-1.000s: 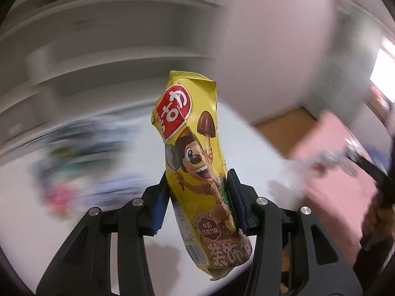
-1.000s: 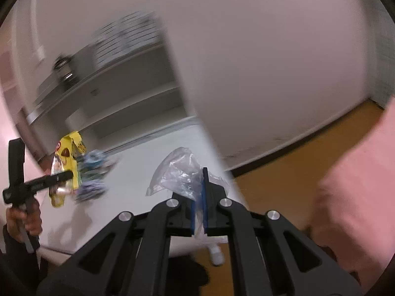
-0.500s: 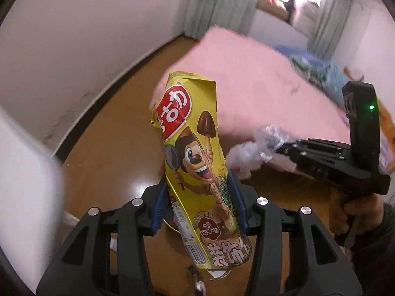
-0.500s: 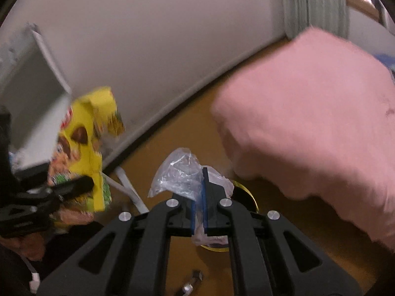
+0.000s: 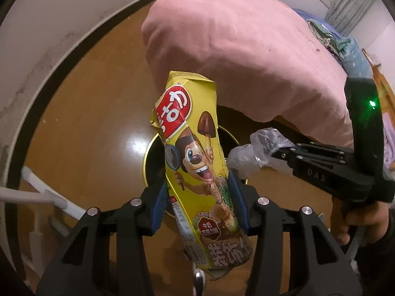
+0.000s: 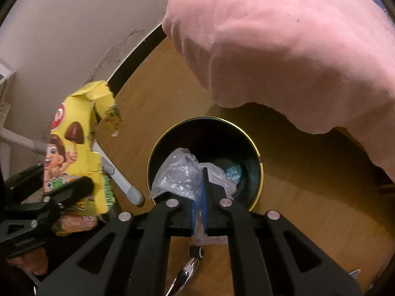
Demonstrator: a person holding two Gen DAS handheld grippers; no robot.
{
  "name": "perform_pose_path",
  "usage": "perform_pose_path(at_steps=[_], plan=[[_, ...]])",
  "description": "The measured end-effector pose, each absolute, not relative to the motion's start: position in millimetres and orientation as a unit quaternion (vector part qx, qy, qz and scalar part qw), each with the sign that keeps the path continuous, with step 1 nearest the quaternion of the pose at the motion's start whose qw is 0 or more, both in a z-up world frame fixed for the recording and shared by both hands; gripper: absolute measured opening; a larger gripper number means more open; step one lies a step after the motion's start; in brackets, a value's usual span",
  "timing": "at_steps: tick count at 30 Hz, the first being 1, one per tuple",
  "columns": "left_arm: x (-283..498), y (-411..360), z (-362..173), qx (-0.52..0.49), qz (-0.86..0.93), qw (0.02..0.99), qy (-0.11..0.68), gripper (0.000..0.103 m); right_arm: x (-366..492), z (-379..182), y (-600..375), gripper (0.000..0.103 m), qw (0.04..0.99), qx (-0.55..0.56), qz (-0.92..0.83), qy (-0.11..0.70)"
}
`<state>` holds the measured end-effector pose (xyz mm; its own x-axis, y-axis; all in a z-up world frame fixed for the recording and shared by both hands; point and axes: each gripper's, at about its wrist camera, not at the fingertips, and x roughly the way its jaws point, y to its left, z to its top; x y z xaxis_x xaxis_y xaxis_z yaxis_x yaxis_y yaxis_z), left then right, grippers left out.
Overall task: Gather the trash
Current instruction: 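Carry both bags over the black bin and open both tools to drop them, then return both tools to the desk and grasp the pink candy box with the right tool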
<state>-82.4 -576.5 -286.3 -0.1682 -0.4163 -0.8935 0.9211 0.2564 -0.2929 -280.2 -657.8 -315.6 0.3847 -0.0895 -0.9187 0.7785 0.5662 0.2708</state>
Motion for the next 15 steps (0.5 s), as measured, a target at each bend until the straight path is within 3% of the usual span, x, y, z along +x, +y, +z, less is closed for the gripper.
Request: perform_pose_path(at_steps=[3,5,8,10,11,12,13,15], plan=[[-80,-584,-296,0.238,-0.560,0.593,0.528,0.050,-278,-311,-661,0.005,0.750,0.365,-0.286,0.472],[-88,-581,-295,0.234,-0.564,0.590,0.528,0.065,-279,-307,-663,0.005,0.751,0.367,-0.281,0.472],[-92,-582,-291,0.237,-0.566,0.591,0.523,0.068,-283,-303,-668,0.006,0.751,0.368,-0.279,0.471],[-93,-584,-287,0.237,-0.567,0.592,0.521,0.072,-288,-298,-668,0.012,0.752,0.368,-0.278,0.471],[-92,-583,-283,0.236,-0.568,0.593,0.520,0.076,-288,-297,-669,0.034,0.754,0.368,-0.277,0.469],[-93,-581,-280,0.236,-0.568,0.595,0.518,0.078,-291,-293,-668,0.067,0.757,0.363,-0.283,0.464],[-93,-581,-275,0.236,-0.568,0.598,0.513,0.079,-293,-290,-667,0.076,0.761,0.357,-0.289,0.457],[-93,-577,-265,0.237,-0.566,0.607,0.506,0.082,-297,-281,-664,0.079,0.769,0.346,-0.289,0.453]])
